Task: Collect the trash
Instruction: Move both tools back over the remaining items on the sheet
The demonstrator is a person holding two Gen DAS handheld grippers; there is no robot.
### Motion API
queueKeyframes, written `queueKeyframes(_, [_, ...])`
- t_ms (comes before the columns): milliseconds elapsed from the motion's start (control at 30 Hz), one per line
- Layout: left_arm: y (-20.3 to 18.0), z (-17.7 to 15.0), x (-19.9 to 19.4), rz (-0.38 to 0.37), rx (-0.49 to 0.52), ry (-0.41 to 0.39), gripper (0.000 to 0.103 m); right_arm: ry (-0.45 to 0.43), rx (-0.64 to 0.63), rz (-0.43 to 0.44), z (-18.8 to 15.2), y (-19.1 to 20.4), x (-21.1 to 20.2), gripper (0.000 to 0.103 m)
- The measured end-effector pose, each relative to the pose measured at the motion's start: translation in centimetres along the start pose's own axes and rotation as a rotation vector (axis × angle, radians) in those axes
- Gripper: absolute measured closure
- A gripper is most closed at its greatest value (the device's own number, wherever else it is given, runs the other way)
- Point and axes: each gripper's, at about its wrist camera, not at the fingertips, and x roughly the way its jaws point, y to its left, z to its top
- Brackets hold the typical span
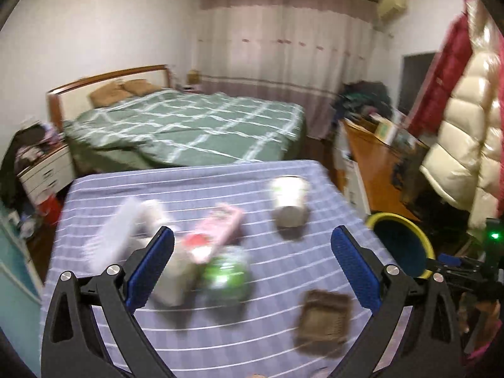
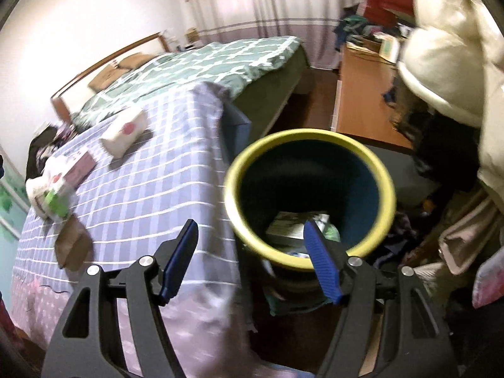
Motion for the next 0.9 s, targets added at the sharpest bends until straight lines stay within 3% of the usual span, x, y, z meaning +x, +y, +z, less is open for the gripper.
queueKeyframes(200, [9.9, -2.8, -0.8, 0.133, -0.108, -0.034, 0.005, 0.021, -0.107, 0.064, 1.0, 6.7, 1.2, 0.037])
queueKeyframes(333, [14.1, -4.9, -0.2, 0.202, -0.147, -0.036, 0.005, 0.037, -0.175, 0.115, 1.7, 11.2, 2.0, 0.037])
queueKeyframes(433, [16.6, -6.2, -0.1, 0.203, -0.200, -0.028, 0.005, 0.051, -0.225, 0.157, 2.1, 14.9, 2.7, 0.037])
queueKeyframes(600, [17.9, -7.2, -0.2, 0.182, -0.240, -0.030, 0.005, 0.064, -0.284, 0.222, 3.4, 20.0, 3.6, 0.037])
queueKeyframes(900, [16.3, -8.3, 0.7, 0.159, -0.169, 0.017, 0.005, 0.071, -0.374, 0.367, 9.5, 30.1, 5.4, 0.037])
